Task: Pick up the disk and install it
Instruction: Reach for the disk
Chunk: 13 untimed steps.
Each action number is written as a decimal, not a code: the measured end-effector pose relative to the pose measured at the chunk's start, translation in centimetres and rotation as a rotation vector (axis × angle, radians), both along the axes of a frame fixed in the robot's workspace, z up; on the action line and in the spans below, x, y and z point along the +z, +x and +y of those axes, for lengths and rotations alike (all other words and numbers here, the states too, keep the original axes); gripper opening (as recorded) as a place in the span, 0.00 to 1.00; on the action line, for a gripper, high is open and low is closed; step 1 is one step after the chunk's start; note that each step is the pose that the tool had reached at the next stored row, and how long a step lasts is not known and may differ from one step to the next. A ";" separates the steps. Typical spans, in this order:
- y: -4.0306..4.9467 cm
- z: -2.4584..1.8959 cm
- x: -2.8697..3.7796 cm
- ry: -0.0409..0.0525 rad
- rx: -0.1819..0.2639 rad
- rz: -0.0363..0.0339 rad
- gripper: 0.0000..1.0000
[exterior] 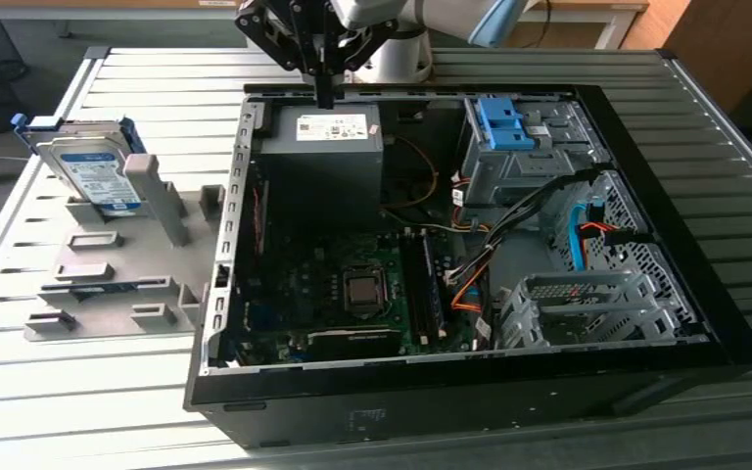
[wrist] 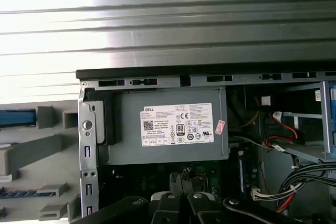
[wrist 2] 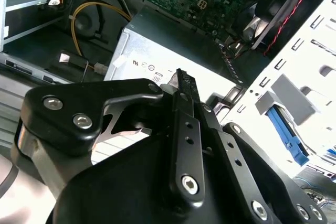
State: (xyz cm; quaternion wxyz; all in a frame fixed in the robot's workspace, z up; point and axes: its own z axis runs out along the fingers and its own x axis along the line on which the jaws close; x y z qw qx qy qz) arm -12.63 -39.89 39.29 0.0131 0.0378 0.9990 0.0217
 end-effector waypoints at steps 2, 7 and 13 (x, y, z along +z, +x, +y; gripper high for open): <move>-0.05 0.00 -0.01 0.0000 0.000 0.0000 0.11; -0.19 0.00 -0.04 0.0000 0.000 0.0000 0.11; -0.41 0.00 -0.08 0.0000 0.000 0.0000 0.11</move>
